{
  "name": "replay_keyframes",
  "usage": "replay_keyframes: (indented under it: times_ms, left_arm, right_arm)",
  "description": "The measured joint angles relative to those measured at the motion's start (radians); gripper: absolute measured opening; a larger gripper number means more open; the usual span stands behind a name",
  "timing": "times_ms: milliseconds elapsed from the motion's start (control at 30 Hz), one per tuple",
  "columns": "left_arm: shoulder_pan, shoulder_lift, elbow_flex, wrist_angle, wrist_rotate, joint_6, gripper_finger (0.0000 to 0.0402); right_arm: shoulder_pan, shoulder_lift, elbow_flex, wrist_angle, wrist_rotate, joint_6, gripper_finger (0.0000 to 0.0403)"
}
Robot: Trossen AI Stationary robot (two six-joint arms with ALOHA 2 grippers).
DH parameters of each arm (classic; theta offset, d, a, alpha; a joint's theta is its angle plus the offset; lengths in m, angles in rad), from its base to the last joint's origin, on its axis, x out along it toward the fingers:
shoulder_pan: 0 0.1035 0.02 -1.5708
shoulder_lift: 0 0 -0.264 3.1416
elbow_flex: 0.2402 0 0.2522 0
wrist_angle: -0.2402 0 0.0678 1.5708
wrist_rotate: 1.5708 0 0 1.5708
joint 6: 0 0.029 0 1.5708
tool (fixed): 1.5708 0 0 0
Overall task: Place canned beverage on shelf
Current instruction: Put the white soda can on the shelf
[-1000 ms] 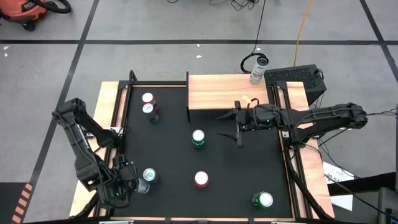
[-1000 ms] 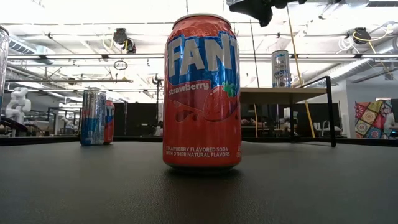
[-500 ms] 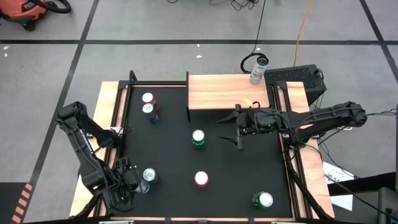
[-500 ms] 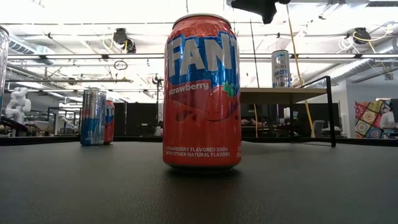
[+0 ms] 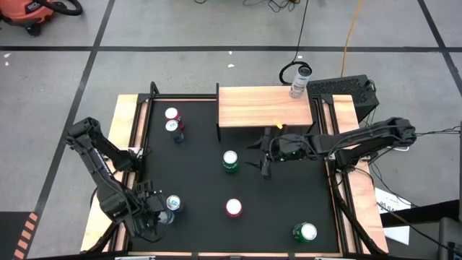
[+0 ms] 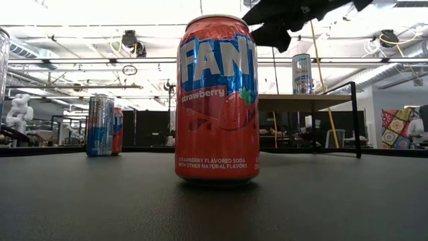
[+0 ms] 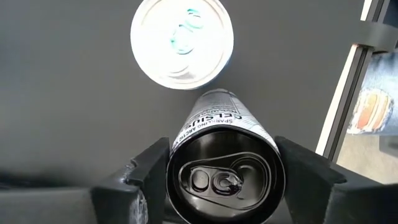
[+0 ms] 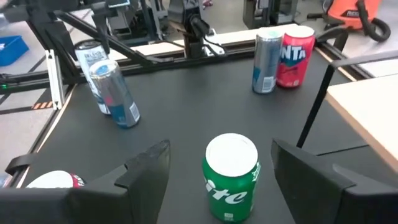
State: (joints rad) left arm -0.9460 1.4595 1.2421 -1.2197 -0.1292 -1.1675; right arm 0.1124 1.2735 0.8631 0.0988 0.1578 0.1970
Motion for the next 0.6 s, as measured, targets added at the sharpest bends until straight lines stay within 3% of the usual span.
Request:
replay_keyframes:
  times_ms: [400, 600]
  left_arm:
    - [0.068, 0.001, 0.23, -0.24, 0.028, 0.035, 0.0232]
    - [0.126, 0.001, 0.358, -0.28, 0.037, 0.103, 0.0232]
  right_arm:
    - [0.061, 0.018, 0.0, 0.073, -0.001, -0.039, 0.0263]
    - [0.097, 0.018, 0.0, 0.101, -0.005, -0.05, 0.0263]
